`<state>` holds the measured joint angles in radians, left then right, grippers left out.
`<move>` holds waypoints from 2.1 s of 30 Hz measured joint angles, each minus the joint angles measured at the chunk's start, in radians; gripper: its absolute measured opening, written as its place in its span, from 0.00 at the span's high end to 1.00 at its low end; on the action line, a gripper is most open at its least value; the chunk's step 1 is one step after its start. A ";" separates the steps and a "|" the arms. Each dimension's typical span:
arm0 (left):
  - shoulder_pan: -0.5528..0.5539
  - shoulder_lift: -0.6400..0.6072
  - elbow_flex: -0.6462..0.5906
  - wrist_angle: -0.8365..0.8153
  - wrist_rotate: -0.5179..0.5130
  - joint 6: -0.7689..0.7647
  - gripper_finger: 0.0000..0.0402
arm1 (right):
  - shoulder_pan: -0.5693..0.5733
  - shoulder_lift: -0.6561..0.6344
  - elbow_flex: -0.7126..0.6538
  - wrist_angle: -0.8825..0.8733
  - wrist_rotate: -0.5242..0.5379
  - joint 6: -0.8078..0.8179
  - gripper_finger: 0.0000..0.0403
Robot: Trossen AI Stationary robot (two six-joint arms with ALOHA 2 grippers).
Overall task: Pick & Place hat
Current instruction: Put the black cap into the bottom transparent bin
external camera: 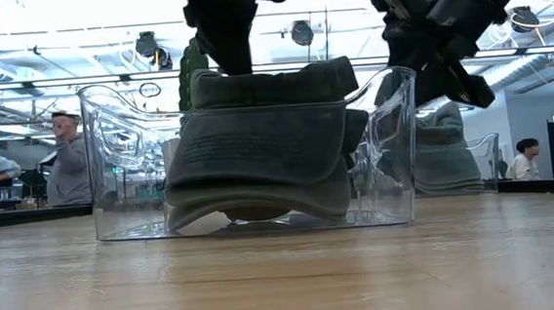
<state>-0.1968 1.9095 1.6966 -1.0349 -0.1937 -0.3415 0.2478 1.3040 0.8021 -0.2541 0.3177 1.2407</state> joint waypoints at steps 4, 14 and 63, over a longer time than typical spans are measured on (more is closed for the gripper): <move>-0.001 0.013 -0.015 -0.035 -0.013 -0.028 0.91 | 0.000 -0.047 -0.001 0.027 0.025 -0.015 0.77; -0.002 0.019 -0.066 -0.068 0.055 -0.065 0.91 | -0.018 -0.121 0.022 0.087 0.026 -0.206 0.93; 0.011 -0.011 -0.116 -0.075 0.092 -0.132 0.91 | -0.025 -0.120 0.021 0.108 0.045 -0.285 1.00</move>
<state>-0.1853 1.8987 1.5806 -1.1099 -0.1015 -0.4732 0.2230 1.1835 0.8234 -0.1463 0.3622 0.9562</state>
